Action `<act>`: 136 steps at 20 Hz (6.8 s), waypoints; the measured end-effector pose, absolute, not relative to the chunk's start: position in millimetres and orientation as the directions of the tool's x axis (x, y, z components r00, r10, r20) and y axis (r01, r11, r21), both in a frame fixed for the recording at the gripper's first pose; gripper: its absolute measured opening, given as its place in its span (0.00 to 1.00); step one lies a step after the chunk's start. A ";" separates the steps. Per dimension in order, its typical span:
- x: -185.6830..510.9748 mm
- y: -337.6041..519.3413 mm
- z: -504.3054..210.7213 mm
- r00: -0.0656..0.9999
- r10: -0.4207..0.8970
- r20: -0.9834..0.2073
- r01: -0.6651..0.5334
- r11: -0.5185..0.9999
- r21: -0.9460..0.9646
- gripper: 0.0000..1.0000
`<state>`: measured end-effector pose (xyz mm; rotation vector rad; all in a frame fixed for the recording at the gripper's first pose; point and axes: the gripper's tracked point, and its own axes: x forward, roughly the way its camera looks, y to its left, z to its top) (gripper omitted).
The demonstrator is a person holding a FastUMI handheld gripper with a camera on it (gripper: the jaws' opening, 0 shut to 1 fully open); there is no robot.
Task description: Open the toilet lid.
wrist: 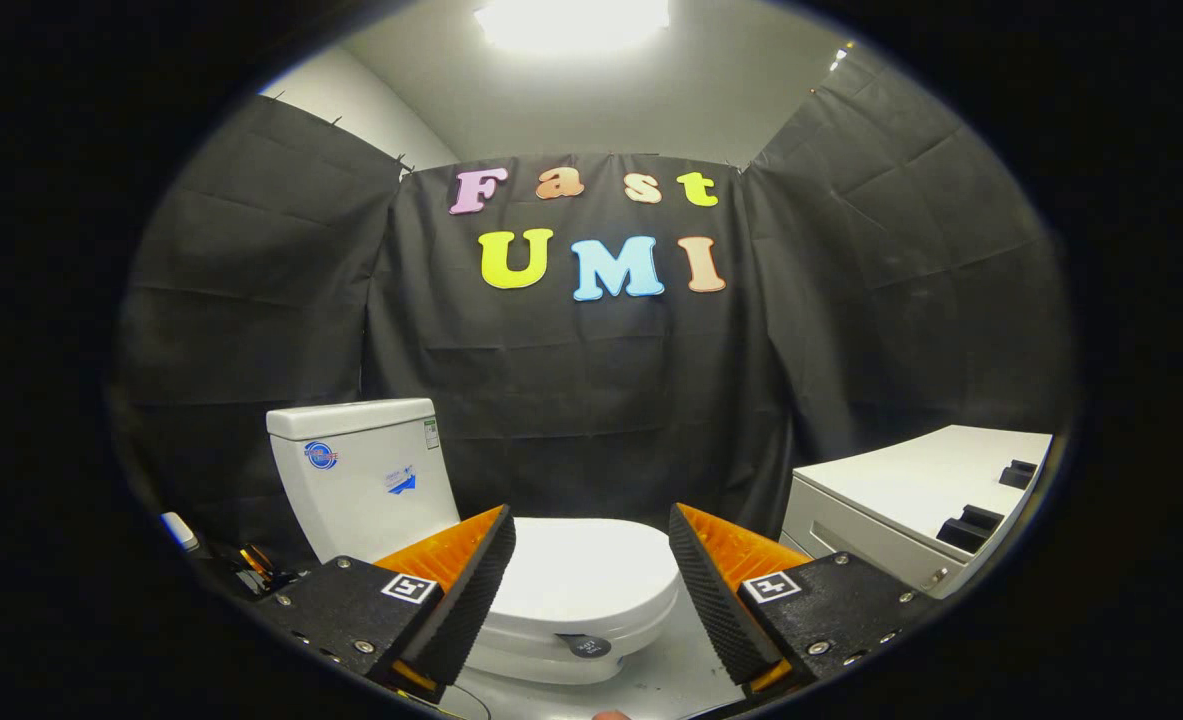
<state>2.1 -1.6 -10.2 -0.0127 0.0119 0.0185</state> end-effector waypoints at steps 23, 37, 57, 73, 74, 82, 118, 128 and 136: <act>56.0 -25.4 -121.1 0.944 0.168 -0.283 -0.053 0.926 0.374 0.95; 65.4 -24.9 -240.2 0.784 0.339 -0.521 0.138 0.722 0.678 0.95; 77.2 1.2 -313.7 0.694 0.518 -0.500 0.323 0.397 0.859 0.65; 80.6 -3.5 -322.1 0.695 0.514 -0.503 0.358 0.359 0.862 0.13; 80.9 -3.0 -320.0 0.696 0.516 -0.499 0.359 0.351 0.865 0.11; 81.1 -1.3 -310.5 0.705 0.446 -0.551 0.351 0.456 0.818 0.00; 97.8 85.2 -136.6 0.896 0.050 -0.440 0.075 0.963 0.260 0.00; 105.9 119.9 -105.7 0.927 0.041 -0.374 0.018 0.988 0.154 0.00; 109.9 154.8 -84.9 0.950 0.055 -0.309 -0.037 0.997 0.062 0.00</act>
